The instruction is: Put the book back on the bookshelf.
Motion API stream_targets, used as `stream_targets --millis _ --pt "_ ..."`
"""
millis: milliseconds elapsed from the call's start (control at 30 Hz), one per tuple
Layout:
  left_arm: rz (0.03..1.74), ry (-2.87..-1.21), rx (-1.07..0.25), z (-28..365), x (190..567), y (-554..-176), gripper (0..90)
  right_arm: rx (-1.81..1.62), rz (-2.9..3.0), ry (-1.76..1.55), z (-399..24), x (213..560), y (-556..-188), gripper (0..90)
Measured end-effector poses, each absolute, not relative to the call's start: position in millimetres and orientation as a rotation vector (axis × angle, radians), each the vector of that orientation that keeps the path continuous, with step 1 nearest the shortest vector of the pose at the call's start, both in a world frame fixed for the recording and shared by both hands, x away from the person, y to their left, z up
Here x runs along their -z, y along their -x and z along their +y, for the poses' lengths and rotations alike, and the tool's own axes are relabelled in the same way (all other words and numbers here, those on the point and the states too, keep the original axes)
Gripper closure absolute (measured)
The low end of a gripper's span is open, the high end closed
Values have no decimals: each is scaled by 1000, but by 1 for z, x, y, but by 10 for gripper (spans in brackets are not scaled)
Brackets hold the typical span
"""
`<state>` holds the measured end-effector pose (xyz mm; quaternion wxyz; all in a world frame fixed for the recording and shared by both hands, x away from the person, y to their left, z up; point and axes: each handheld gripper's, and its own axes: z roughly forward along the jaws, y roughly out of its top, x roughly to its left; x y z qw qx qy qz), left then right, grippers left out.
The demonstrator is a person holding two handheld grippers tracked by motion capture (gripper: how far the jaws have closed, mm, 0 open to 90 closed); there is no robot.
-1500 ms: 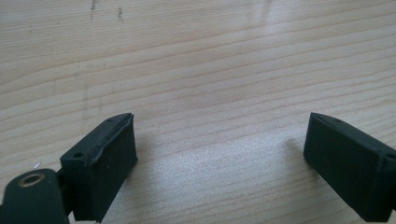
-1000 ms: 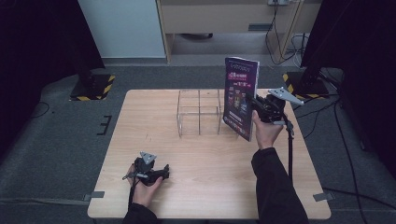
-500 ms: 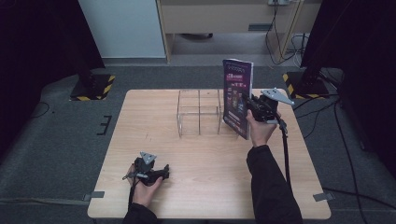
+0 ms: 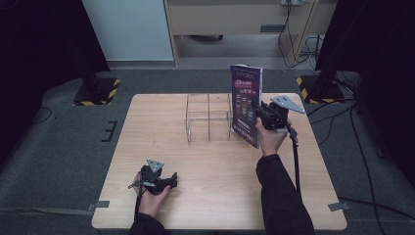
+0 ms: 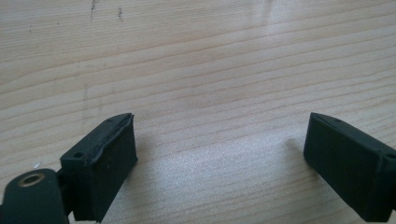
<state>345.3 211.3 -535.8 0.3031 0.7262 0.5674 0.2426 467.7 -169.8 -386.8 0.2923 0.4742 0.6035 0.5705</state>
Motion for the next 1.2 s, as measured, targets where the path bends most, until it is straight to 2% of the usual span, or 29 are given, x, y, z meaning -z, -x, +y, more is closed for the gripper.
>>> stream_targets --millis 667,1200 --pt "1504 -1925 -643 211 536 -345 84 -1516 1624 -1204 -168 401 -452 823" --pt "1503 -1925 -643 211 536 -345 84 -1436 1809 -1202 -185 401 -429 804"
